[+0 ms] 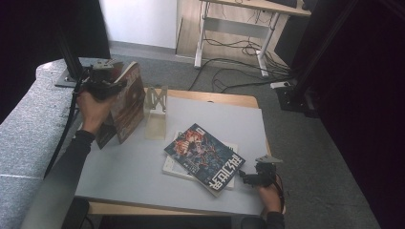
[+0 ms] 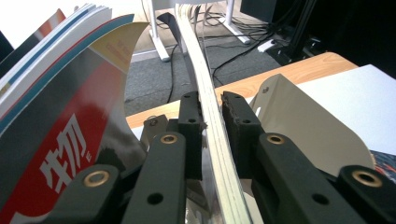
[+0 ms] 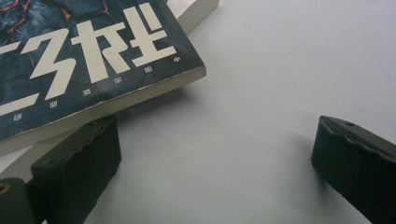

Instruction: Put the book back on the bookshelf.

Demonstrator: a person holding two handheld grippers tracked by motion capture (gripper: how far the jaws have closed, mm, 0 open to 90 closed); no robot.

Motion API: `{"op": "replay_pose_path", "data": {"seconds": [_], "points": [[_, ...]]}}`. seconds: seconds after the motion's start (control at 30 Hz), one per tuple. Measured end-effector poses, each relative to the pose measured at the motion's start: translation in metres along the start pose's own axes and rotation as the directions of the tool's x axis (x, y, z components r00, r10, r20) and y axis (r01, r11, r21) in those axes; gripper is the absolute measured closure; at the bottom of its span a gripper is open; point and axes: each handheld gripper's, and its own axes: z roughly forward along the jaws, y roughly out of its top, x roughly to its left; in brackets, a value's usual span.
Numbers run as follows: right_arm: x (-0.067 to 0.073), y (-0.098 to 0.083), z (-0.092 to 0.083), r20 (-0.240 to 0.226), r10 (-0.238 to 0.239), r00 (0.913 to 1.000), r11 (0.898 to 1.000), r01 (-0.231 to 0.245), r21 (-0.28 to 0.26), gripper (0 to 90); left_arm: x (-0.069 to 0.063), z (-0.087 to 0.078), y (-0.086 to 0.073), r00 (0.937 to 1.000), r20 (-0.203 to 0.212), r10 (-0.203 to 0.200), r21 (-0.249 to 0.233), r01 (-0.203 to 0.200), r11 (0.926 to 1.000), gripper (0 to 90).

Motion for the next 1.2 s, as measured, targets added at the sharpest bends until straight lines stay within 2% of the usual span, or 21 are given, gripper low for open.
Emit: {"op": "replay_pose_path", "data": {"seconds": [0.1, 0.3, 0.47, 0.77, 0.97, 1.1, 1.2], "points": [[0.000, 0.000, 0.000, 0.000, 0.000, 1.0000, 1.000, 0.000, 0.000, 0.9, 0.001, -0.003, 0.000, 0.9998, -0.020, 0.008, -0.001, -0.008, 1.0000, 74.2], [0.000, 0.000, 0.000, 0.001, 0.000, 1.0000, 1.000, 0.000, -0.001, 0.9, 0.005, -0.019, 0.003, 0.9999, -0.003, 0.013, -0.041, -0.013, 0.9991, 68.9], [0.000, 0.000, 0.000, 0.001, 0.000, 1.0000, 1.000, 0.000, -0.001, 0.9, 0.007, -0.029, 0.002, 0.9995, -0.004, 0.030, -0.043, -0.030, 0.9986, 64.8], [0.000, 0.000, 0.000, 0.001, 0.001, 1.0000, 1.000, -0.001, -0.001, 0.9, 0.000, -0.045, 0.002, 0.9981, 0.021, 0.057, -0.087, -0.055, 0.9947, 57.2], [0.000, 0.000, 0.000, 0.000, 0.000, 1.0000, 1.000, 0.000, 0.000, 0.9, -0.001, -0.060, 0.001, 0.9955, 0.081, 0.049, -0.145, -0.037, 0.9888, 53.6], [0.000, 0.000, 0.000, 0.000, 0.000, 1.0000, 1.000, 0.000, 0.000, 0.9, 0.001, -0.066, 0.000, 0.9857, 0.166, 0.027, -0.155, 0.000, 0.9879, 49.9], [0.000, 0.000, 0.000, 0.000, 0.001, 1.0000, 1.000, -0.001, 0.000, 0.9, 0.001, -0.069, -0.003, 0.9817, 0.189, 0.027, -0.150, 0.002, 0.9887, 44.8]]}}
